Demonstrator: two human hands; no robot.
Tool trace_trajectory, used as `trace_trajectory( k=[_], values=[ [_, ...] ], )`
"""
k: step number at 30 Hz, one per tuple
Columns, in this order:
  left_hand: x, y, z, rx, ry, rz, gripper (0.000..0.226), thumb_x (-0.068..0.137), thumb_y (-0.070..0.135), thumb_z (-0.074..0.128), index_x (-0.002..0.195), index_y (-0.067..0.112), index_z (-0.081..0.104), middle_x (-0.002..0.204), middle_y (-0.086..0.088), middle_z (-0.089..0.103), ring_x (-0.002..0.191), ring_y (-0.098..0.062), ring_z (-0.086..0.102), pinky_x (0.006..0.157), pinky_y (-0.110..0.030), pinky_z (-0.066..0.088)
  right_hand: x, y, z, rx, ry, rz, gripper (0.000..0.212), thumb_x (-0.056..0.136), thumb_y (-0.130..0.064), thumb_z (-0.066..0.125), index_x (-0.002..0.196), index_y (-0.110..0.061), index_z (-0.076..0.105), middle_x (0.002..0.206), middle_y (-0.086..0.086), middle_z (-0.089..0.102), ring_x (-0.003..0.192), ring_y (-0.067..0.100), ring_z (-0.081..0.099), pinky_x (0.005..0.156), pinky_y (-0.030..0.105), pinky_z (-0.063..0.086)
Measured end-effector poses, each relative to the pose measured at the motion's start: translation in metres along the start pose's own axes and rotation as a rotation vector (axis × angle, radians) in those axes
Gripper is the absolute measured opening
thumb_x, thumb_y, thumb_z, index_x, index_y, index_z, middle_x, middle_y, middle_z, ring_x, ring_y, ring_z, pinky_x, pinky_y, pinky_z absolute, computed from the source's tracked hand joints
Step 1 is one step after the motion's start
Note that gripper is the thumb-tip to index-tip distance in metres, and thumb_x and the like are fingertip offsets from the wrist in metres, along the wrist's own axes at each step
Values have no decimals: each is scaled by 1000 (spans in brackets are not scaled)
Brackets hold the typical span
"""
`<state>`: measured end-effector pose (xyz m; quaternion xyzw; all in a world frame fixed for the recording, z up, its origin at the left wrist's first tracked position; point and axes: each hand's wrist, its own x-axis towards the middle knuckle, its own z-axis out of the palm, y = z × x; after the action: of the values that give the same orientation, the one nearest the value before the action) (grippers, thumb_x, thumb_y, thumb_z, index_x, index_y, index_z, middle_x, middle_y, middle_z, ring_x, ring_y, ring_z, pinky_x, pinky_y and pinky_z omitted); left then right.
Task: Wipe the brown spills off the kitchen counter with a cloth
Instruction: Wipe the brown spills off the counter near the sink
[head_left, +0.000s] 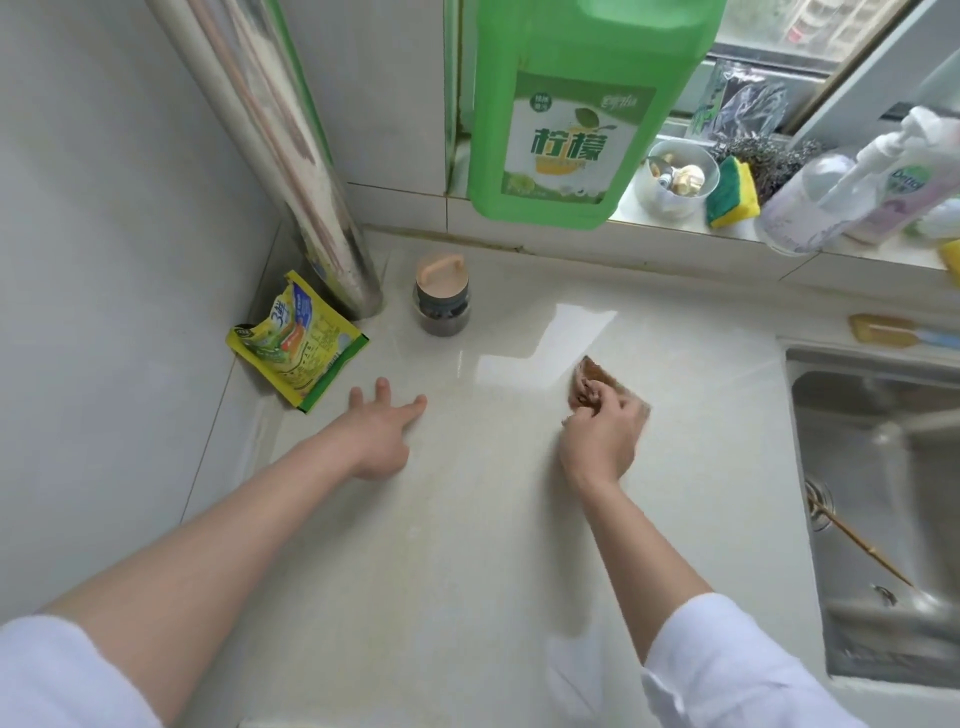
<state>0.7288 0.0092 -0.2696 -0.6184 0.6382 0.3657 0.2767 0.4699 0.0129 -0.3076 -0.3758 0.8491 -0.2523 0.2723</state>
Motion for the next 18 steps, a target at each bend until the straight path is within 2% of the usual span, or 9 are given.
trace_trajectory(
  k=[1,4,6,10,12,13,15,17,18],
  values=[
    [0,0,0,-7,3,3,75,96,17,34,155,43,-5,163,-10,-21,149,-45,-13,120,-56,18,-17,-8,12,-37,-92,-132,36,83,-13,51,107,-34,67,121,-4,50,108,21,57,87,32,48],
    [2,-2,-1,-3,12,15,75,96,16,33,156,42,-4,163,-13,-19,148,-47,-12,120,-56,15,-71,0,33,-251,-667,-924,33,75,-19,54,99,-35,70,109,-11,59,105,14,57,73,26,50],
    [1,-3,-1,3,4,14,77,95,14,32,156,42,-6,163,-12,-20,148,-46,-12,120,-57,17,-53,6,24,-338,-757,-1096,28,75,-24,57,96,-34,71,108,-11,61,103,14,59,72,28,52],
    [0,-2,0,-22,-8,8,79,94,11,32,155,43,-7,163,-8,-21,148,-44,-15,119,-57,18,28,-11,0,-150,-145,-275,27,82,-17,55,95,-35,71,119,-7,56,103,16,62,81,26,46],
    [-1,-2,-1,-32,-12,6,80,93,10,32,155,44,-6,163,-8,-21,148,-43,-16,119,-58,19,30,-27,11,-44,-5,-26,31,85,-17,52,106,-34,69,123,-4,49,106,20,60,88,28,43],
    [0,-2,-2,-39,-10,7,80,93,9,31,155,44,-5,164,-8,-21,149,-43,-15,119,-58,19,15,-36,21,-27,-83,-103,32,86,-20,52,108,-35,68,120,-10,49,105,16,60,88,26,44],
    [0,-5,-5,-77,-6,21,81,90,5,31,156,42,0,164,-6,-18,150,-41,-13,120,-55,18,-28,-36,39,-157,-463,-620,35,82,-26,48,109,-39,67,112,-20,53,102,6,57,81,23,48],
    [-2,-11,-8,-129,-9,38,82,88,1,30,157,37,5,165,-3,-15,151,-36,-10,122,-51,14,-46,-16,36,-380,-805,-1150,36,78,-26,50,108,-38,66,112,-13,57,103,11,55,73,26,49],
    [-2,-15,-9,-163,-20,42,80,88,-1,29,158,33,7,165,-1,-14,152,-33,-9,123,-48,12,-30,-9,28,-419,-838,-1236,33,77,-25,53,105,-37,68,109,-11,58,100,14,57,71,27,50]
  ],
)
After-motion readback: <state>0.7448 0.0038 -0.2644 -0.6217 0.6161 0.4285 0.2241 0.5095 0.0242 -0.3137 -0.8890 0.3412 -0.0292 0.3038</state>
